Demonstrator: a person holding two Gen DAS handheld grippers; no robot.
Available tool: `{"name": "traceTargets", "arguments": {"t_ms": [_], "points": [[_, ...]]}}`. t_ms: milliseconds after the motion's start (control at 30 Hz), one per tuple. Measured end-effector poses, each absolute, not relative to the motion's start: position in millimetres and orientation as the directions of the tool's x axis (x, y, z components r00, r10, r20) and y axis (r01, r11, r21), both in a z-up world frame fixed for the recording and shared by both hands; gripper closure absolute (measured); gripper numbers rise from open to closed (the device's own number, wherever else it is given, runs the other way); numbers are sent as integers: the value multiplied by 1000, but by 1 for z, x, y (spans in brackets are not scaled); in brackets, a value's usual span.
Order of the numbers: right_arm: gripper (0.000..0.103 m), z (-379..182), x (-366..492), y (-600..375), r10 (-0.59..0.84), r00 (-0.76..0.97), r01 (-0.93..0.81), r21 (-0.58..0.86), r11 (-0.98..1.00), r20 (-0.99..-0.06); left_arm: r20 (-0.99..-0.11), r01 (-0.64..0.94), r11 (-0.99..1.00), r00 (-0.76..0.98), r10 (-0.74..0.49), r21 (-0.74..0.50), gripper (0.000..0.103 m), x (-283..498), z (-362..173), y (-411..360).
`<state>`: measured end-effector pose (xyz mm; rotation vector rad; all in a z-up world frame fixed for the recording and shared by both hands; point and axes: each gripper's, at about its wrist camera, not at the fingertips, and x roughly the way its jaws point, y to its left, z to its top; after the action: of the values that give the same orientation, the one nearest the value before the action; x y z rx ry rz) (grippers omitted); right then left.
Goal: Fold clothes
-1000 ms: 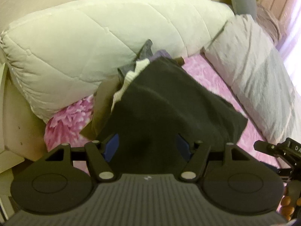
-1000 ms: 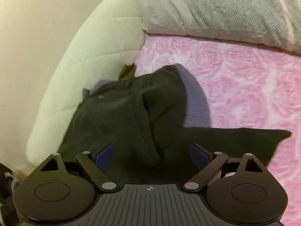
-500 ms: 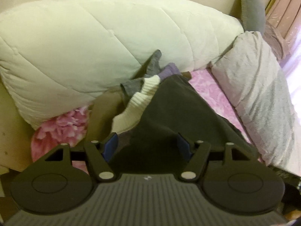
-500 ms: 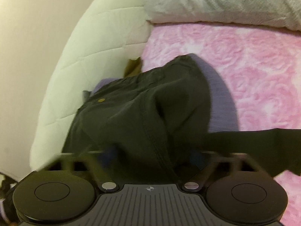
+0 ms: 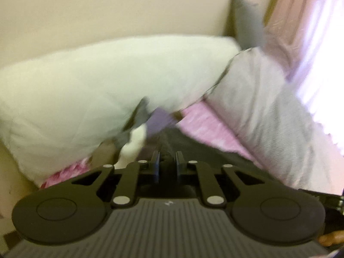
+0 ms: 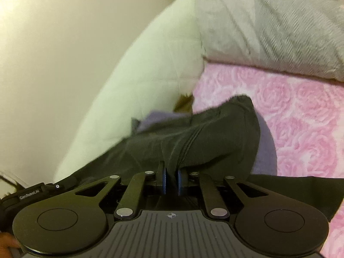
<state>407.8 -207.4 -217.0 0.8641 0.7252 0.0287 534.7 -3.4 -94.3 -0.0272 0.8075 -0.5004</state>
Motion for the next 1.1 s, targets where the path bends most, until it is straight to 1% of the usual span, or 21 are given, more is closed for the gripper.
{"name": "traceTargets", "arguments": {"t_ms": [167,300,367,400,533,600,667,700,767,800,833,867,900,933,967,1000,1033,1067,1100], "points": [[95,-172,362,-239,221,833,273,725,633,-507,-604,553,796,554,-573,-248,93,505,-45,-35],[95,-128,291,-264,62,899,304,718,626,-435,-545,664,701,499,-674,-258,93,475,-11,-80],[95,-106,255,-277,-20,919,320,716,620,-393,-496,730,632,461,-736,-261,94,450,12,-107],[95,-95,237,-283,-61,927,327,716,617,-371,-466,761,595,441,-767,-260,102,437,26,-120],[95,-52,166,-309,-223,935,356,715,602,-278,-261,889,368,300,-918,-272,103,365,90,-156],[95,-39,123,-311,-288,924,380,700,604,-252,-196,926,278,232,-953,-257,103,325,115,-167],[95,-29,78,-308,-348,908,408,680,609,-232,-185,948,212,170,-968,-237,103,284,125,-177],[95,-24,55,-307,-377,899,422,670,611,-222,-204,951,187,137,-969,-246,103,265,123,-181],[95,-14,9,-305,-434,878,450,650,612,-200,-274,943,168,87,-958,-287,103,235,104,-184],[95,-15,-14,-300,-452,866,475,630,615,-212,-325,936,169,64,-944,-309,103,221,89,-186],[95,-25,-39,-293,-455,849,517,599,612,-268,-393,926,179,36,-919,-333,103,207,64,-188],[95,-40,-65,-286,-452,823,565,567,599,-343,-458,915,195,13,-889,-353,102,192,42,-188],[94,-58,-87,-280,-429,794,607,537,585,-431,-532,903,221,-11,-846,-369,102,177,17,-188],[93,-83,-106,-273,-365,753,646,510,568,-548,-615,891,252,-38,-788,-379,102,159,-13,-186],[88,-113,-127,-268,-285,671,705,470,531,-684,-679,882,276,-65,-731,-381,102,142,-38,-183],[75,-146,-150,-261,-200,551,777,411,477,-810,-745,877,298,-95,-661,-376,102,121,-65,-179],[50,-176,-172,-250,-129,422,840,333,430,-898,-793,877,314,-116,-597,-365,101,108,-91,-176],[39,-197,-194,-236,-95,326,879,264,398,-941,-830,878,325,-132,-542,-352,101,92,-110,-173],[36,-213,-216,-224,-78,265,899,217,381,-961,-858,881,330,-147,-492,-340,101,77,-127,-167]]}}
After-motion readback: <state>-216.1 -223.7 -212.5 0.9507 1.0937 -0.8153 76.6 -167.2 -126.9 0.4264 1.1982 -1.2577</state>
